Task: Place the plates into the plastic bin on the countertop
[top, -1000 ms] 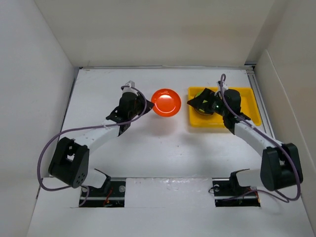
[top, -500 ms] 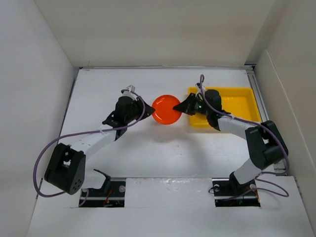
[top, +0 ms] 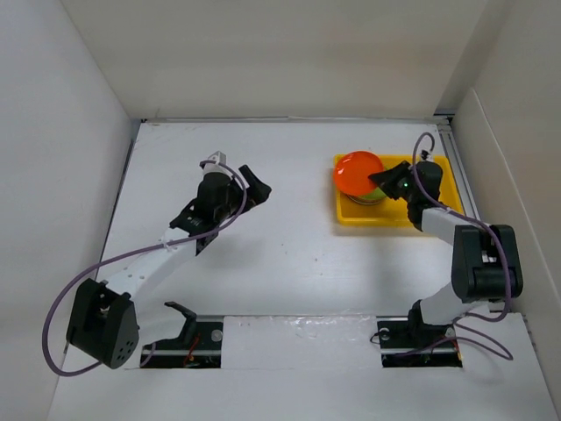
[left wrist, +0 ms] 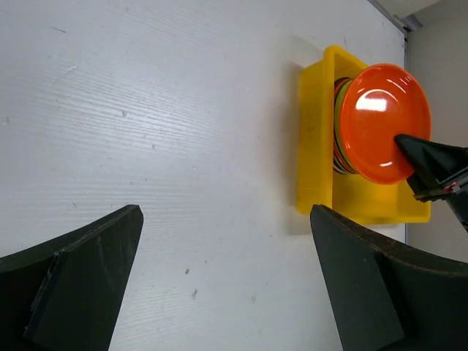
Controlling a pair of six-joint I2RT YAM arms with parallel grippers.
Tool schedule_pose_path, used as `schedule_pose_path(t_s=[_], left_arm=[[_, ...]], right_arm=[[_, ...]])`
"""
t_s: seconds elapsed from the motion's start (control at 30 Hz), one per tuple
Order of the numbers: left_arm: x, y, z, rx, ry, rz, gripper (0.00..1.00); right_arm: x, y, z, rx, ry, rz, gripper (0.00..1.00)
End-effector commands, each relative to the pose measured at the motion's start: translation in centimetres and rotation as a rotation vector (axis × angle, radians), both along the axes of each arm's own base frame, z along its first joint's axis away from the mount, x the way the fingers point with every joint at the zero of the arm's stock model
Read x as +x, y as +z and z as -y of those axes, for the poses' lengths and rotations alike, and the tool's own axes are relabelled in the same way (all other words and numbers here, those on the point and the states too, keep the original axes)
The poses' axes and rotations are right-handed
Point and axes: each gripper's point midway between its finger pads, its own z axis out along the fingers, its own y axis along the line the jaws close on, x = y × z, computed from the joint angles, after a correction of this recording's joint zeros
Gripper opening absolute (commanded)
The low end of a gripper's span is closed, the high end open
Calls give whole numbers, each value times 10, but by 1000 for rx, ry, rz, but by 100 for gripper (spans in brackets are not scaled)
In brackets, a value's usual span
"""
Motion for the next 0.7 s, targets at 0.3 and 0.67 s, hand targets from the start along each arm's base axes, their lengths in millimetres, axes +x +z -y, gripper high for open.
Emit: schedule_pose_path(t_s=[0.3,0.67], left_arm=[[-11,-10,-9,57,-16,9,100],[-20,-1,-6,38,-52,5,100]], right_arm=[[9,11,71,-3,-146,50,4],[-6,48,97,-83,-292,43,99]])
